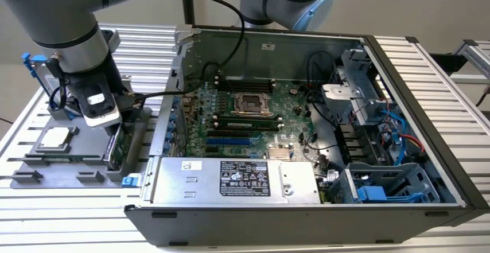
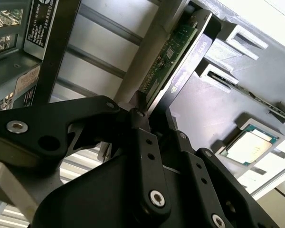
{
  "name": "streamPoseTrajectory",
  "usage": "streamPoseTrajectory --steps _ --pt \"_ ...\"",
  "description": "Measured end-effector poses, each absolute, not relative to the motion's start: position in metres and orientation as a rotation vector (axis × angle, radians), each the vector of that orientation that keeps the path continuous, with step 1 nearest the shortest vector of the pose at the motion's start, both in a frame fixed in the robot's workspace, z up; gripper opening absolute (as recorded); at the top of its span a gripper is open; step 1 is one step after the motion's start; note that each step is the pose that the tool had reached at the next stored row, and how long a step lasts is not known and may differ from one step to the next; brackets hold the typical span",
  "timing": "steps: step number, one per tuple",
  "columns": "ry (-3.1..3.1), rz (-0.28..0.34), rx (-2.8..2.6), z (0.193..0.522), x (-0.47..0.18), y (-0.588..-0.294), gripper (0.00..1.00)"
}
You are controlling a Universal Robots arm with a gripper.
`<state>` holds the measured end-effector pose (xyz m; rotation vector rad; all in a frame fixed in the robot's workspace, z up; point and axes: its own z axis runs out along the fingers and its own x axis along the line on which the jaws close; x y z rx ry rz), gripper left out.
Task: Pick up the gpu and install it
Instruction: 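Pick up the gpu and move the gpu toward the slot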
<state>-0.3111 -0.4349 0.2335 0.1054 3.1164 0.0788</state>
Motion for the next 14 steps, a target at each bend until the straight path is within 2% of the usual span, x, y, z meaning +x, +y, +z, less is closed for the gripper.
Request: streamPoseTrajectory --steps 14 --pt "3.114 0.079 0.105 0.248 -0.311 -0.435 0.0"
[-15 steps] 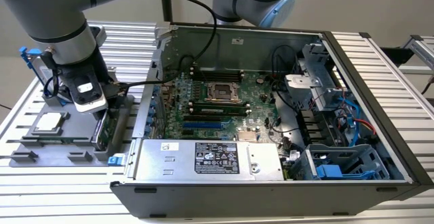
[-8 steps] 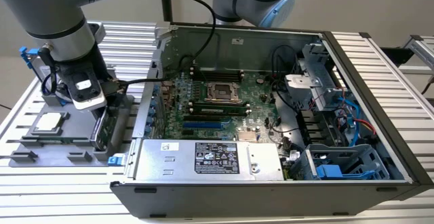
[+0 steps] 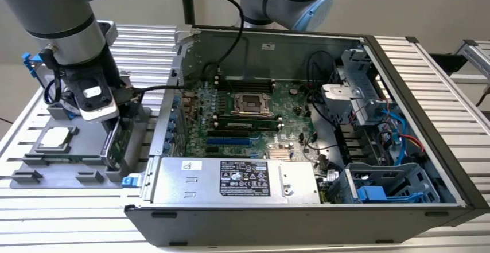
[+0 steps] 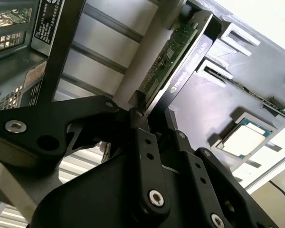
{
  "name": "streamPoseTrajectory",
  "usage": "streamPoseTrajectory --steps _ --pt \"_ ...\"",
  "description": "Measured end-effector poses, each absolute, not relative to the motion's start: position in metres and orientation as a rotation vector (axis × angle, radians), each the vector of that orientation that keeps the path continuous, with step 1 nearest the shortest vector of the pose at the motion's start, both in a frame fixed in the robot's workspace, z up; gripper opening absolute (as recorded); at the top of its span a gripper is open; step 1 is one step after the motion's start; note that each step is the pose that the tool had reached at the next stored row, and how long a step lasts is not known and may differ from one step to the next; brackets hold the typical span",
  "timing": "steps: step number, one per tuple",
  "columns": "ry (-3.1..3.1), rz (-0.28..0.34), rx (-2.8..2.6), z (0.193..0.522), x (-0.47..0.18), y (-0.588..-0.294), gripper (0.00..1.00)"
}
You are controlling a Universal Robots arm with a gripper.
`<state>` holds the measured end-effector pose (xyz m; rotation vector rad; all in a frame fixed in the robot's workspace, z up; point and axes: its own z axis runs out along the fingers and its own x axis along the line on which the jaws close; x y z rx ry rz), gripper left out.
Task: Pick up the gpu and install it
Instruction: 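Pick up the gpu and move the gpu toward the slot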
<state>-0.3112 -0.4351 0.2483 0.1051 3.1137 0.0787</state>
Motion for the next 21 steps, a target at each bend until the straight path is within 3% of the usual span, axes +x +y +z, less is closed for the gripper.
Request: streamPoseTrajectory --steps 21 --pt "3.111 0.079 0.105 0.265 -0.311 -0.435 0.0"
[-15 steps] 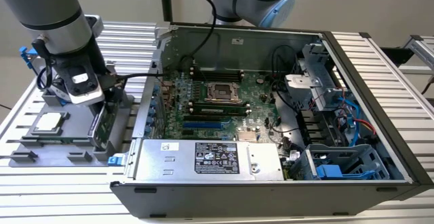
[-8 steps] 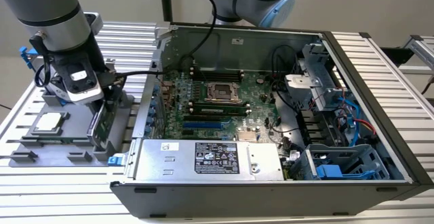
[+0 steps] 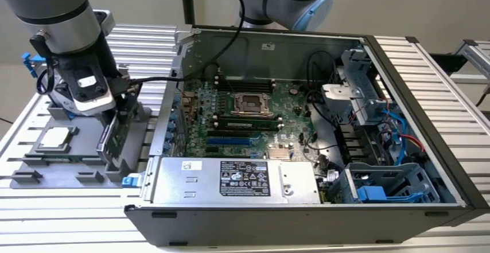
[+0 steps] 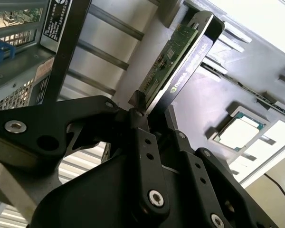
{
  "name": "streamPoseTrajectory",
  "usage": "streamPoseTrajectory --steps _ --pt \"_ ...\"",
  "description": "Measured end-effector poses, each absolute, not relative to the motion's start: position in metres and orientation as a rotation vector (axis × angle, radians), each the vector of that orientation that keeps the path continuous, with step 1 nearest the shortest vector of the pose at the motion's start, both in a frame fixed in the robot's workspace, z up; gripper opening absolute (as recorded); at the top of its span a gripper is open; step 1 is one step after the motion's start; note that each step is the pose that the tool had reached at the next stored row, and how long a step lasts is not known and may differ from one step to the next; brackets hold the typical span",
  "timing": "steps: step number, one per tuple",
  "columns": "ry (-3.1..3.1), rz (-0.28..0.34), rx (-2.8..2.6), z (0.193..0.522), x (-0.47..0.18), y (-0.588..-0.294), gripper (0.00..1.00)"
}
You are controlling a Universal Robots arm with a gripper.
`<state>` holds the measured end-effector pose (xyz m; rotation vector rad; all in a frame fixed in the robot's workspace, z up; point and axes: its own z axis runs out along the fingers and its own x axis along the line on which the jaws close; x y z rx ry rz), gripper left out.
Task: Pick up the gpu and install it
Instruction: 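Pick up the gpu and move the gpu toward the slot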
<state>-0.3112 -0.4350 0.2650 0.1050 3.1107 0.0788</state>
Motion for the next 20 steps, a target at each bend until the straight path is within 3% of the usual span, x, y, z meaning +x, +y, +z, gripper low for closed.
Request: streamPoseTrajectory --steps 20 --pt "3.111 0.079 0.105 0.2742 -0.3112 -0.4351 0.0"
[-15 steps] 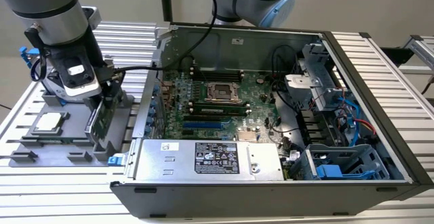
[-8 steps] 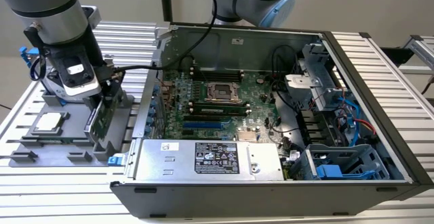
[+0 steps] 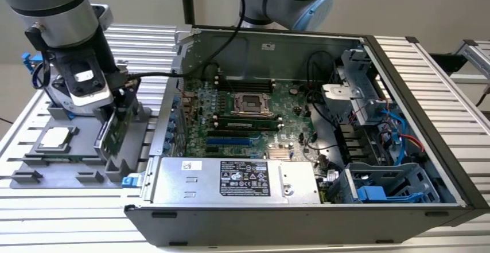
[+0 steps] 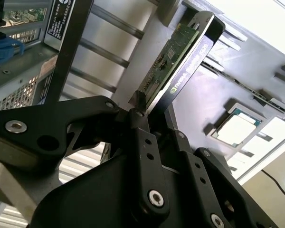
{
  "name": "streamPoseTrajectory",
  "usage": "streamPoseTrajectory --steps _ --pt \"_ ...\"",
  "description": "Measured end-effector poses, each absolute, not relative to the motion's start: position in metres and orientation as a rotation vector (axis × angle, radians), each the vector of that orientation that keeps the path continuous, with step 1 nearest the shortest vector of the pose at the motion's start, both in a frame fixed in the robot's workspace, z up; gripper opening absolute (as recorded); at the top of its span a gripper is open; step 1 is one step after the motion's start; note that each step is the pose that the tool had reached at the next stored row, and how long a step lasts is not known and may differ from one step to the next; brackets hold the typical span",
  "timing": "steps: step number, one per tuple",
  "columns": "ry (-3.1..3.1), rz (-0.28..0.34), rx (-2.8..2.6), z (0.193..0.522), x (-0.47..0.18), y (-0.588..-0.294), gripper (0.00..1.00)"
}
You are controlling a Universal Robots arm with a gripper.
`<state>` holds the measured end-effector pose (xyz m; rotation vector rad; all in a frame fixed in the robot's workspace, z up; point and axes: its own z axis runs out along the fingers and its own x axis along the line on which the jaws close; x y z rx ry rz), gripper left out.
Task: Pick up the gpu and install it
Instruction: 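Pick up the gpu and move the gpu toward the slot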
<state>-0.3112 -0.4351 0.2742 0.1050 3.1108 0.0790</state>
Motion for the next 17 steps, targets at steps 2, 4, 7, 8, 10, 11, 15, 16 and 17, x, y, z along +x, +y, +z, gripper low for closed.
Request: streamPoseTrajectory --steps 2,4,7,8,10,11,15,16,17 --pt "3.111 0.079 0.105 0.276 -0.311 -0.435 0.0" --pt "3.111 0.079 0.104 0.279 -0.311 -0.435 0.0" --pt "3.111 0.079 0.103 0.282 -0.311 -0.435 0.0" --pt "3.111 0.079 0.103 0.283 -0.311 -0.435 0.0" --pt "3.111 0.079 0.103 0.285 -0.311 -0.435 0.0" --pt "3.111 0.079 0.102 0.286 -0.311 -0.435 0.0" --pt "3.111 0.079 0.101 0.289 -0.311 -0.435 0.0" --pt "3.111 0.079 0.101 0.29 -0.311 -0.435 0.0" --pt "3.111 0.079 0.102 0.291 -0.311 -0.435 0.0"
